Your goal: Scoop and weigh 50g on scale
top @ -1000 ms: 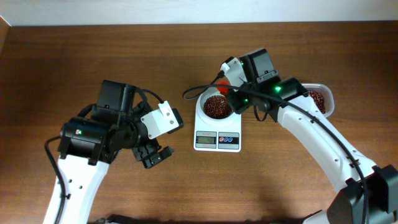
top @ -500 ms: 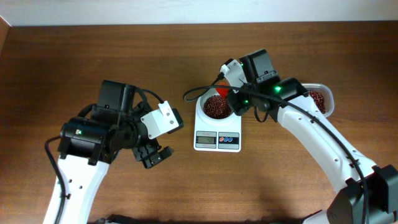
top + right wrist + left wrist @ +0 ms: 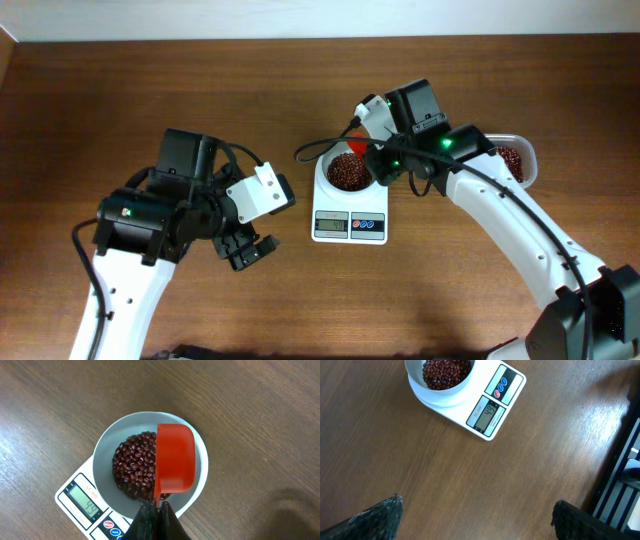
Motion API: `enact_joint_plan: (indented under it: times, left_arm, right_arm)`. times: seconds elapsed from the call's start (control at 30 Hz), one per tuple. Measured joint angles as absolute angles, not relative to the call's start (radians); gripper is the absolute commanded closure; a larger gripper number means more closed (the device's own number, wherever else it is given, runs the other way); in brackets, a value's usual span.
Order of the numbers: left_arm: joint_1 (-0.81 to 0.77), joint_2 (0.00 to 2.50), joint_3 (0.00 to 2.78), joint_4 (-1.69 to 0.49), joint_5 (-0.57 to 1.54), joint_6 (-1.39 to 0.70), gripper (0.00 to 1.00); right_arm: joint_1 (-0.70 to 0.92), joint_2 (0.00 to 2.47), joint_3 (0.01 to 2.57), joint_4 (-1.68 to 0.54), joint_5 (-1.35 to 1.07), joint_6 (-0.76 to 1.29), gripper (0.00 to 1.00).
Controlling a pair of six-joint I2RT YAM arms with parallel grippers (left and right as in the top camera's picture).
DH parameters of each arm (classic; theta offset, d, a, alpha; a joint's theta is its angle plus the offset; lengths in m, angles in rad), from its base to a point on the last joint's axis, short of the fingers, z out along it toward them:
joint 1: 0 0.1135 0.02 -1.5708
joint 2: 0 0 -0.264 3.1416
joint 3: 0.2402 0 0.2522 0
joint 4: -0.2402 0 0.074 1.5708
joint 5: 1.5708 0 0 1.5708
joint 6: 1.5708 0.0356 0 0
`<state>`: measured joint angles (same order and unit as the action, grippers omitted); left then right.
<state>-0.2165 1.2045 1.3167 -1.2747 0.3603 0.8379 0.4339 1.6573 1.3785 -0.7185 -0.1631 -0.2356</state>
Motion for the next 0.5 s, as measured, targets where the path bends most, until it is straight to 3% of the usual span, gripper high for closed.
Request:
enact_joint_plan:
  times: [0.5]
  left_arm:
    - [-0.216, 1.205, 1.317, -1.275, 0.360, 0.838, 0.01]
  right_arm:
    - [0.453, 1.657, 1.391, -0.710, -0.142, -0.235, 0.96]
